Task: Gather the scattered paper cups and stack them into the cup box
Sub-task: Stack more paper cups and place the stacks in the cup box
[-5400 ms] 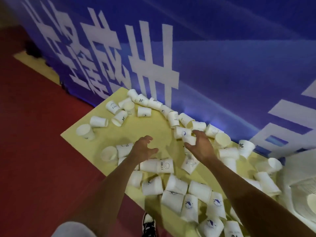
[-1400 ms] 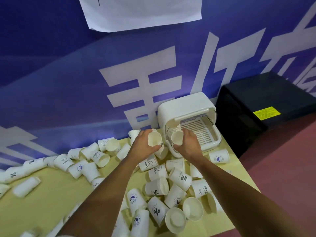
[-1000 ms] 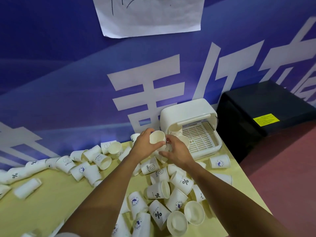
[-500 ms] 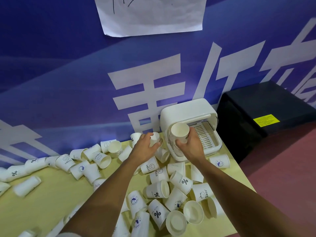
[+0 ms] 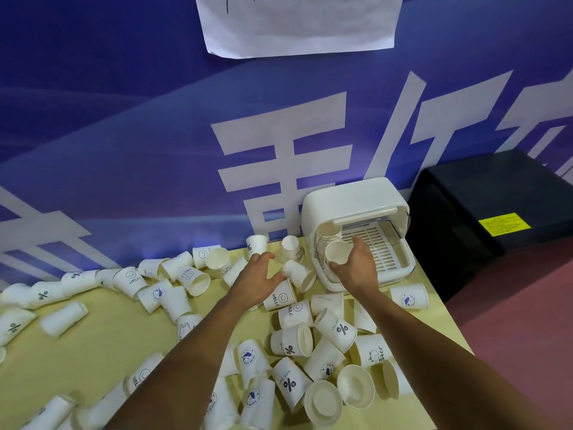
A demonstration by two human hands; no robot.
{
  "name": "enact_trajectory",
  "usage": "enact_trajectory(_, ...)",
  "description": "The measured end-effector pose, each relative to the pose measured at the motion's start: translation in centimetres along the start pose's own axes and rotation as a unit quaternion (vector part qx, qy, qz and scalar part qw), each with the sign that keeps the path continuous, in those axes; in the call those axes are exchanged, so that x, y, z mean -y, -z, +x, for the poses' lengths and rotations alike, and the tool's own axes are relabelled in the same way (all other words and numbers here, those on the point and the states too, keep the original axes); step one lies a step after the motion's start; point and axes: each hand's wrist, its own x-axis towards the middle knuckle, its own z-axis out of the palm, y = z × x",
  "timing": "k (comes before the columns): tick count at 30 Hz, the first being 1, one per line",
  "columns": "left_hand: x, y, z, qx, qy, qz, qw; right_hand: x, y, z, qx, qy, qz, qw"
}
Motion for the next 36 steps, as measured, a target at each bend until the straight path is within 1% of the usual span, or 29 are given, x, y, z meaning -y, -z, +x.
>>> enact_trajectory(3, 0.5, 0.2, -0.1, -0.001, 0.002, -0.004, 1.0, 0.2, 0.0, -0.6, -0.015, 0.02, -0.023, 0.999)
enact_trajectory(6, 1.0, 0.4, -0.2, -0.003, 0.0, -0.007, 1.0, 0.9, -0.2, -1.3, -0.02, 0.074, -0.039, 0.996)
enact_trajectory(8, 1.5, 0.6, -0.4, -0.008, 0.001, -0.009, 1.0, 1.6, -0.5, -1.8, 0.0, 0.104, -0.042, 0.994)
enact_trajectory(11, 2.6, 1.5, -1.1, -0.013, 0.012, -0.019, 1.0, 3.4, -1.7, -2.4, 0.051, 0.149, -0.055, 0.986)
enact_trajectory(16, 6.1, 4.3, -3.3, -0.049, 0.049, -0.032, 0.997, 8.7, -5.0, -3.5, 0.106, 0.213, -0.069, 0.969)
enact_trajectory(20, 11.0, 7.3, -6.4, -0.086, 0.092, -0.038, 0.991, 14.0, -9.3, -5.2, 0.155, 0.27, -0.076, 0.947)
enact_trajectory(23, 15.4, 9.3, -9.4, -0.114, 0.143, -0.053, 0.982, 17.5, -12.9, -7.0, 0.19, 0.297, -0.081, 0.932)
enact_trajectory(28, 22.9, 12.1, -14.9, -0.16, 0.195, -0.068, 0.965, 22.6, -19.5, -11.1, 0.254, 0.355, -0.099, 0.894)
enact_trajectory(30, 25.8, 12.9, -17.1, -0.172, 0.227, -0.073, 0.956, 24.7, -22.1, -13.0, 0.278, 0.367, -0.106, 0.881)
enact_trajectory(33, 29.6, 13.7, -19.5, -0.209, 0.251, -0.078, 0.942, 27.3, -25.7, -15.5, 0.308, 0.378, -0.105, 0.867)
enact_trajectory(36, 33.2, 14.8, -21.3, -0.199, 0.283, -0.089, 0.934, 29.7, -29.1, -17.3, 0.328, 0.395, -0.12, 0.85)
